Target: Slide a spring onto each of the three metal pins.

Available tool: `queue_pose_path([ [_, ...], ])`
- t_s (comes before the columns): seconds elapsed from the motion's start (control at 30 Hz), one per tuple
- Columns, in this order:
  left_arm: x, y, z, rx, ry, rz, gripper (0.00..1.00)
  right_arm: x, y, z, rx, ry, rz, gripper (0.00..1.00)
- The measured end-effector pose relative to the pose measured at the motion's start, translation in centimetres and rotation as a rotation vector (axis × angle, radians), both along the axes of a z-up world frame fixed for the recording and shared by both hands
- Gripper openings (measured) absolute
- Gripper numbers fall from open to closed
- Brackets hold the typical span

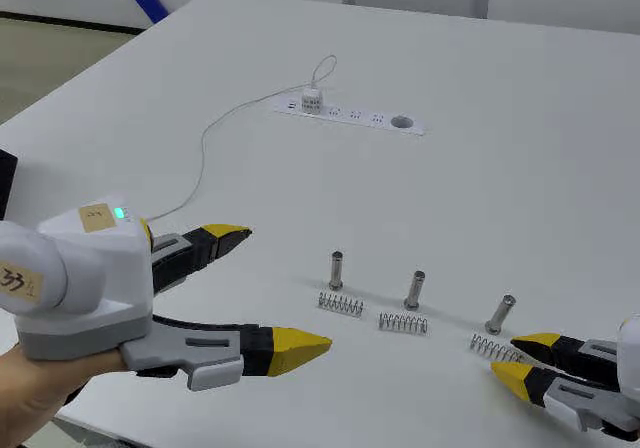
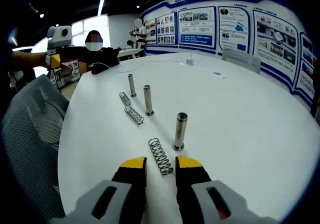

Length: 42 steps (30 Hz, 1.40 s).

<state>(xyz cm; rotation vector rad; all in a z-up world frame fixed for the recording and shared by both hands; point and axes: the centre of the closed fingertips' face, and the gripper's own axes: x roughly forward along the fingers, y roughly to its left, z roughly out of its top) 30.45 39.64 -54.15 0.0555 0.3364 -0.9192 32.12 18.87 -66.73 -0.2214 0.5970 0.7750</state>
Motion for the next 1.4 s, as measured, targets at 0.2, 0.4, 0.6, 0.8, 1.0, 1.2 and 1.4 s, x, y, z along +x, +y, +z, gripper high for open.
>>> queue_pose_path([
  [0.2,0.11,0.23,-0.08,0.002,0.004,0.006,0.90,0.00,0.36,-0.68,-0.024,0.013,0.036,0.22],
  [0.4,0.10,0.15,-0.03,0.002,0.002,0.004,0.90,0.11,0.34,-0.63,-0.015,0.004,0.054,0.19],
  [0.6,0.13,0.30,0.07,0.000,0.000,0.012,0.90,-0.07,0.05,-0.54,-0.007,-0.001,0.077,0.16],
  [0.8,0.02,0.35,0.13,0.004,-0.002,0.016,0.90,-0.37,0.20,-0.54,0.000,-0.016,0.106,0.13],
  [1.0,0.14,0.34,0.40,0.001,-0.008,0.022,0.90,-0.57,0.27,-0.52,-0.002,-0.057,0.131,0.11],
  [1.2,-0.02,0.19,0.69,0.005,-0.014,0.015,0.90,-0.42,0.29,-0.44,-0.013,-0.086,0.135,0.10],
  [1.4,-0.15,0.36,0.69,0.018,-0.018,0.012,0.90,-0.28,0.29,-0.37,-0.036,-0.067,0.086,0.10],
])
